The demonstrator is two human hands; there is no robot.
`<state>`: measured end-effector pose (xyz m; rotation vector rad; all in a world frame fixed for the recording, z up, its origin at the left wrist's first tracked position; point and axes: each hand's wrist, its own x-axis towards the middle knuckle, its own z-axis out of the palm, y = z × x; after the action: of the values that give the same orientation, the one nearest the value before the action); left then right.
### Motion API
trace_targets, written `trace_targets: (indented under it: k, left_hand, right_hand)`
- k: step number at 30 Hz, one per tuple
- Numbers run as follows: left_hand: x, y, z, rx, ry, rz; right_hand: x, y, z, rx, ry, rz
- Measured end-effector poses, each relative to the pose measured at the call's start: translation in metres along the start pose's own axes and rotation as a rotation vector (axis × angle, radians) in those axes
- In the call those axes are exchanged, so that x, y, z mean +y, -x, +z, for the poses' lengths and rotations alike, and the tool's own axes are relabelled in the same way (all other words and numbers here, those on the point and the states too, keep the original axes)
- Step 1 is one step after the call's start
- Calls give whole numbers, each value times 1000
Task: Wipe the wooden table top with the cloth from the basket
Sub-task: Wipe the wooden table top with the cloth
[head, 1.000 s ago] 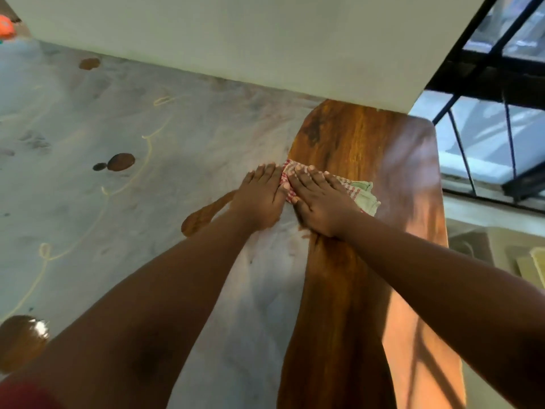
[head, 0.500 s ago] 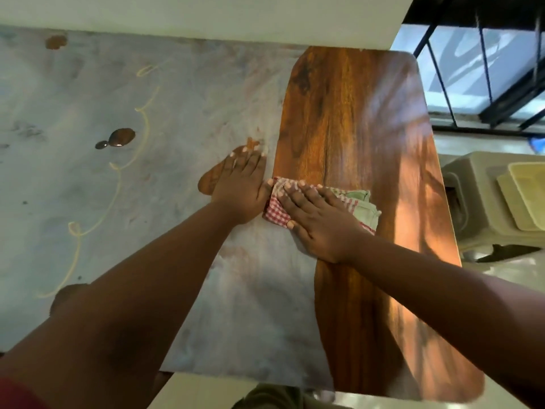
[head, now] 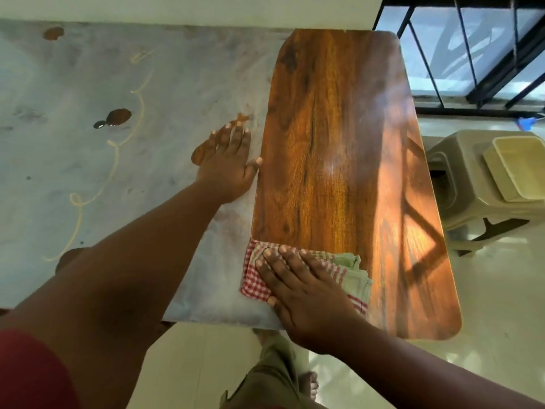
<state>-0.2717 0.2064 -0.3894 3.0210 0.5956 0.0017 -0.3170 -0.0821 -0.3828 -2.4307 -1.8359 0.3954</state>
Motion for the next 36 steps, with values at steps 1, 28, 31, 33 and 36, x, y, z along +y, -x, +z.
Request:
trace_targets:
  k: [1,28,31,33,36]
  left_hand:
    - [0,13,-2,10,25,-9]
    - [-49,120,20,-6,162,-317]
    - [-47,121,19,-4,171,-314]
    - [-47,121,18,-3,176,-318]
    - [-46,120,17,0,171,-318]
  right_hand:
    - [-1,2,0,-3,-6,-1]
    - [-16,33,3,-18,-4,-63]
    - [-16,32,0,-13,4,-69]
    - [-16,31,-2,-16,8,-65]
    - [-17,31,-1,-27,-7,-53]
